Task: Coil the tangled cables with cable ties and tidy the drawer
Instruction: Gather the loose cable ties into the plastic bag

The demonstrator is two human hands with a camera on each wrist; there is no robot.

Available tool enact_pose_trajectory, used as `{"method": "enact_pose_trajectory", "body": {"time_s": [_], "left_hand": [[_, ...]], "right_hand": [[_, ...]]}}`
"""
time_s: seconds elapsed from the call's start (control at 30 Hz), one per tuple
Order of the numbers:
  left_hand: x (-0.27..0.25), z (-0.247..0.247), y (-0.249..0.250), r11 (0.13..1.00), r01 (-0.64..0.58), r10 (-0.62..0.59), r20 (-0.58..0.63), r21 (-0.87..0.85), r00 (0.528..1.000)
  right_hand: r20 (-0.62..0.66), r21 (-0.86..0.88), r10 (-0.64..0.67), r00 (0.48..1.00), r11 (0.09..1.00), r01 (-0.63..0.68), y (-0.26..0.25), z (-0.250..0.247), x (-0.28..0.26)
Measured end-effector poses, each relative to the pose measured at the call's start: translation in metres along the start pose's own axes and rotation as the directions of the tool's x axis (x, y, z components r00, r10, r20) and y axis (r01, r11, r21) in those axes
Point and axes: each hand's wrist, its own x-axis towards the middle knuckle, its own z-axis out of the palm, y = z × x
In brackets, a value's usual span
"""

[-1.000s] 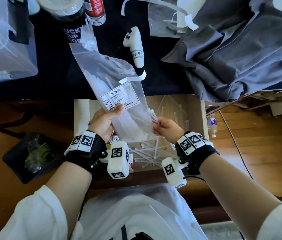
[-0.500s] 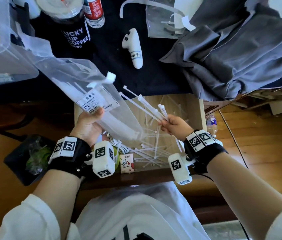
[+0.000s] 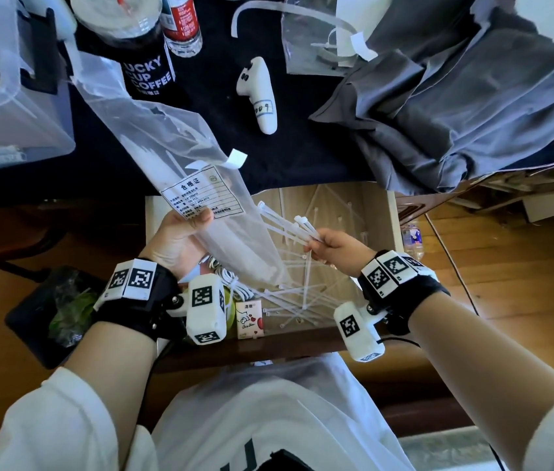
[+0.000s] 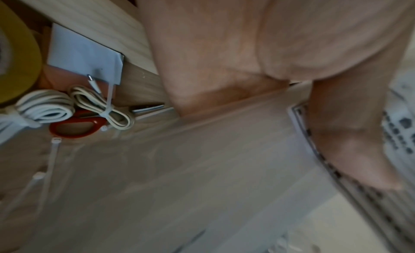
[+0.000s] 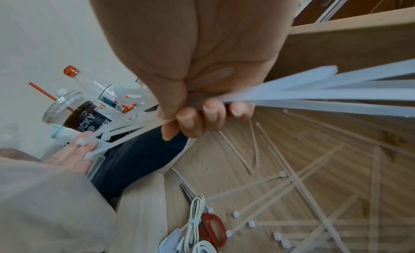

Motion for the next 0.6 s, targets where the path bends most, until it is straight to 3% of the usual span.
{"method": "enact_pose_trajectory", "body": {"time_s": [0.47,0.6], "left_hand": [[-0.005,0.015,-0.029,0.981,0.188,-0.189,-0.026,-0.047,0.982],[-0.008,0.014,-0.025,0.982,0.153,-0.159,-0.049,-0.112,0.986]], "right_hand": [[0.072,-0.178,-0.010,0.997,0.984,0.023,-0.024,0.025,0.017],[-0.023,-0.107,0.015,1.000,0.994,-0.017,-0.027,0.019,0.015]]}}
